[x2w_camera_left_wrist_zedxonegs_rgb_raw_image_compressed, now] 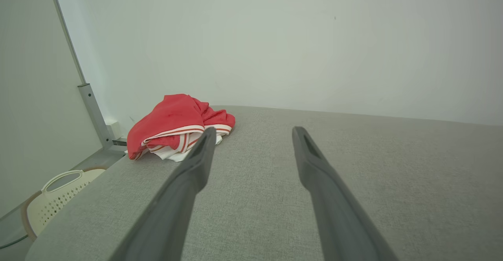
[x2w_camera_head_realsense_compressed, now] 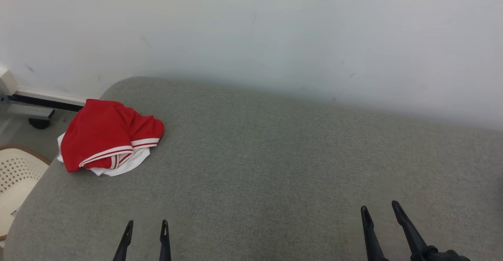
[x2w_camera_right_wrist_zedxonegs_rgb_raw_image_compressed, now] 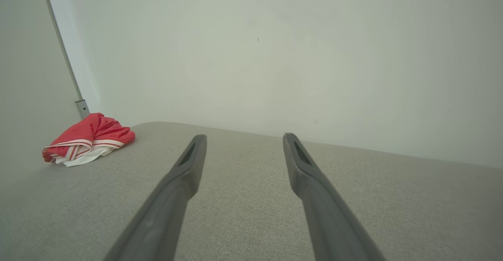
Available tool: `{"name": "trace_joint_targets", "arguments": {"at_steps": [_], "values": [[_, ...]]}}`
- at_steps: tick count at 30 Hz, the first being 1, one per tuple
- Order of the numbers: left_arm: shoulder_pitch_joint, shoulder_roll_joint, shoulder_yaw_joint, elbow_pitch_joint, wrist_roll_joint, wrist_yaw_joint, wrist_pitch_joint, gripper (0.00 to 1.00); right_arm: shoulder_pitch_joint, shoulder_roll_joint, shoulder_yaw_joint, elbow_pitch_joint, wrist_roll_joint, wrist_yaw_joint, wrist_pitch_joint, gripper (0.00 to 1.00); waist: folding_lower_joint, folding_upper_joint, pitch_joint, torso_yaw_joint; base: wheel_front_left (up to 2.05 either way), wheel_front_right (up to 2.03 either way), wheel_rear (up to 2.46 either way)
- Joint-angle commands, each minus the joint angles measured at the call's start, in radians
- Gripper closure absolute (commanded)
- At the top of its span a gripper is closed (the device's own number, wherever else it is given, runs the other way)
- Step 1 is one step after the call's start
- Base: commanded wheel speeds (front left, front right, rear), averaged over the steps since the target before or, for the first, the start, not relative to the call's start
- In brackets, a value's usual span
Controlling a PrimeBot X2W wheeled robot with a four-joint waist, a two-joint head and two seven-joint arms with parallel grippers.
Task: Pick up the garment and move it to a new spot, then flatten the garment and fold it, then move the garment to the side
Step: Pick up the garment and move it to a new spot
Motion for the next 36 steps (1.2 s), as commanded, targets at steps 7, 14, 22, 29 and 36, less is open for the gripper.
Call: {"name": "trace_joint_targets", "arguments": {"at_steps": [7,14,22,29,36], "values": [[-0.002,-0.002,0.008,-0.002,0.010,-0.010,-0.003,0.00,0.006,0.004,0.008,0.002,0.011,-0.002,-0.001,0.00,0.0001,-0.0001,-0.003,0.085,0.00,0.00,0.00],[0.005,-0.002,0.017,-0.005,0.015,-0.013,-0.003,0.00,0.004,0.007,0.013,0.005,0.011,-0.002,-0.001,0.00,0.0001,-0.0001,-0.007,0.124,0.00,0.00,0.00],[0.003,-0.002,0.012,-0.008,0.012,-0.010,-0.003,0.00,0.011,0.004,0.014,0.004,0.017,-0.002,-0.001,0.00,0.0001,-0.0001,-0.006,0.150,0.00,0.00,0.00],[0.004,-0.002,0.010,-0.016,-0.001,-0.003,-0.003,0.00,0.012,-0.010,0.018,0.005,0.019,-0.002,-0.001,0.00,0.0001,-0.0001,0.005,0.160,0.00,0.00,0.00],[-0.047,-0.002,0.006,-0.015,0.001,-0.008,-0.003,0.00,0.019,-0.031,0.008,0.003,0.013,-0.002,-0.001,0.00,0.0001,-0.0001,0.042,0.163,0.00,0.00,0.00]]}}
